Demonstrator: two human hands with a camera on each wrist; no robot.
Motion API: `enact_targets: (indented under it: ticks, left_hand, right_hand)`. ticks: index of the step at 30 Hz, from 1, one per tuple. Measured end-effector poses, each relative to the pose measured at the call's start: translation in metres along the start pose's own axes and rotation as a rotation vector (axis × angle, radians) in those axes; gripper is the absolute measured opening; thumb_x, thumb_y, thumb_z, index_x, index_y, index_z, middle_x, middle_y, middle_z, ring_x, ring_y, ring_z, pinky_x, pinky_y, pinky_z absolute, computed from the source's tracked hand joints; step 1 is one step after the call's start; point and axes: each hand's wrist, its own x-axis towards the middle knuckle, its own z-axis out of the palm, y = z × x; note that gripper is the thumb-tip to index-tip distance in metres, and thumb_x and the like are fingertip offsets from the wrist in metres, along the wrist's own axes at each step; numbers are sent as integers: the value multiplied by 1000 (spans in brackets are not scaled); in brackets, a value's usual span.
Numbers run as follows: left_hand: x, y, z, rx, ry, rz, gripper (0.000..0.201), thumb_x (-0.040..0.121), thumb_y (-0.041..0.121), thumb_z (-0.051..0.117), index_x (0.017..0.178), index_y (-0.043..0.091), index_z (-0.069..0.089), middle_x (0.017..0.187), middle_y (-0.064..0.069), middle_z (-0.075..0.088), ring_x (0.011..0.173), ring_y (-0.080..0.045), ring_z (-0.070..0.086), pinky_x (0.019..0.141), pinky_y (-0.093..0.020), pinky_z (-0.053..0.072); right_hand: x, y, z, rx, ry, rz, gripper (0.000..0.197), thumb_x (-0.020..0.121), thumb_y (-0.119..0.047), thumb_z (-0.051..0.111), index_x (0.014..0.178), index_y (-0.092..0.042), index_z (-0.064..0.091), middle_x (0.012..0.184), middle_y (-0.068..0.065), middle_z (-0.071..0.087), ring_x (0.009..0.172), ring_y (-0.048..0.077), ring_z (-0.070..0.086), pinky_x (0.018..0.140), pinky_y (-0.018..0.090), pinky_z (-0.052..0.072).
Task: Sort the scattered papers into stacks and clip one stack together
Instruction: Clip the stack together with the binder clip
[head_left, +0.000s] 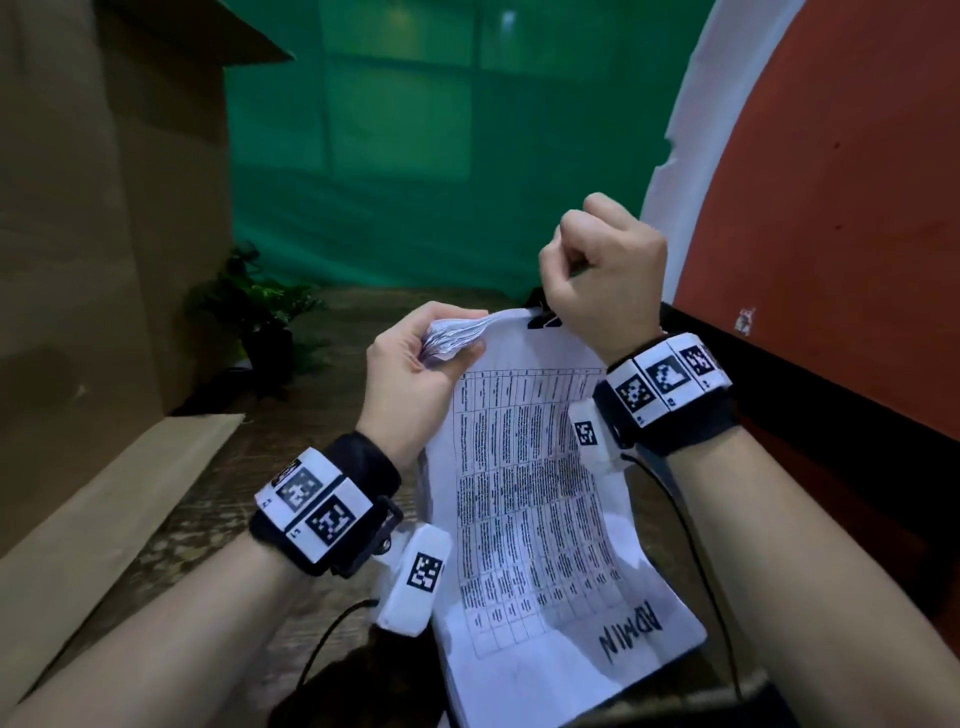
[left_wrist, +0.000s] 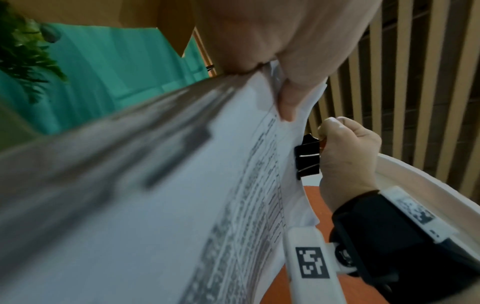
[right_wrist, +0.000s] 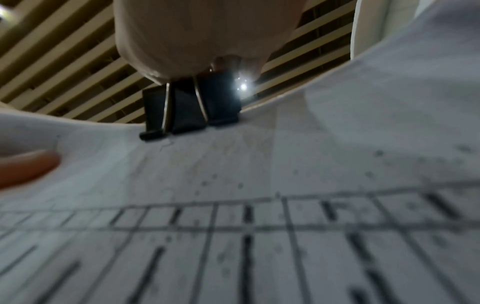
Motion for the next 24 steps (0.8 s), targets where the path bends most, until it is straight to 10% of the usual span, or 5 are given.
enact_targets:
  ticks: [8,24]
  left_hand:
    - [9,21,-6,32,-22,102,21,83,-1,69,91,18,67,89,10,71,84,-3,65,79,-21,51]
    - [16,35,-23,198,-30,240,18,82,3,71,96,15,69,92,2,71,84,-10,66,77,-27,53]
  right_hand:
    - [34,0,8,52,-317,146,24,68,-22,48,49,-18,34,47,-5,29,50,20,34,50,27,29]
    - [63,-24,-6,160,-167,-22,25,68,-17,47,50,-19,30,52,-2,30,45,27,33,47,25,24]
